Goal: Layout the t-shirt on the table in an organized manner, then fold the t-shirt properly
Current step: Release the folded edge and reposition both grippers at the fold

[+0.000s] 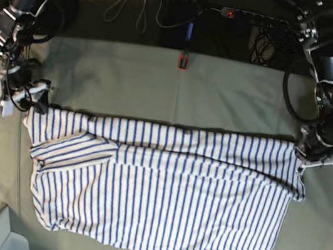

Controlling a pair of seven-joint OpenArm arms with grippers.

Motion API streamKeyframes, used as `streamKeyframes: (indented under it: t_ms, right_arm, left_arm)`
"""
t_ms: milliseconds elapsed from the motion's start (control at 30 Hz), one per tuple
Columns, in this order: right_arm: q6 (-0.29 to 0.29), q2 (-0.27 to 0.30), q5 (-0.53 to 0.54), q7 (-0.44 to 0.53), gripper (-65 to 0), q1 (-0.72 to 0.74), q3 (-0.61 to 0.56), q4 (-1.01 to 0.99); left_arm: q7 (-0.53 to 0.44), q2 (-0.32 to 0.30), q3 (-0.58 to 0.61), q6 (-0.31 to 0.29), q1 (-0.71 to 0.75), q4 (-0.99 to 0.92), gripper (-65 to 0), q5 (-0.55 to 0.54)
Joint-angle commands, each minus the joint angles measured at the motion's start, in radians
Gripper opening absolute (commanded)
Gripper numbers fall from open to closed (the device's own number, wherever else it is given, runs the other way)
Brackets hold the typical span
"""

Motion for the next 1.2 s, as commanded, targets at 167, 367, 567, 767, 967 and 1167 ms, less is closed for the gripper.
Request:
streamKeyframes:
  t_ms: [167, 367, 567, 767, 967, 1167]
  right_arm:
    - [0.014, 0.003, 0.009, -0.002, -65.0, -0.004, 0.007, 0.022]
    - [0.014, -0.008, 0.012, -0.003, -65.0, -0.078, 0.009, 0.214]
    - [0.014, -0.034, 0.005, -0.005, -65.0, -0.084, 0.006, 0.285]
    - [0.014, -0.009, 0.003, -0.005, -40.6, -0.036, 0.003, 0.188]
    - [0.014, 0.021, 0.003, -0.005, -22.0, 0.007, 0.003, 0.107]
    - [0.014, 0.021, 0.003, -0.005, -22.2, 0.036, 0.003, 0.047]
  left_arm:
    - [-0.004, -0.012, -0.003, 0.022, 0.045, 0.139, -64.9, 0.019]
    - [-0.004, -0.011, -0.003, 0.019, 0.090, 0.217, -64.9, 0.019]
    - [-0.004, -0.011, -0.003, 0.019, 0.095, 0.217, -64.9, 0.019]
    - [-0.004, -0.017, -0.003, 0.018, 0.093, 0.214, -64.9, 0.019]
    - [-0.004, -0.017, -0.003, 0.018, 0.092, 0.214, -64.9, 0.019]
    - [-0.005, -0.015, -0.003, 0.018, 0.092, 0.214, -64.9, 0.021]
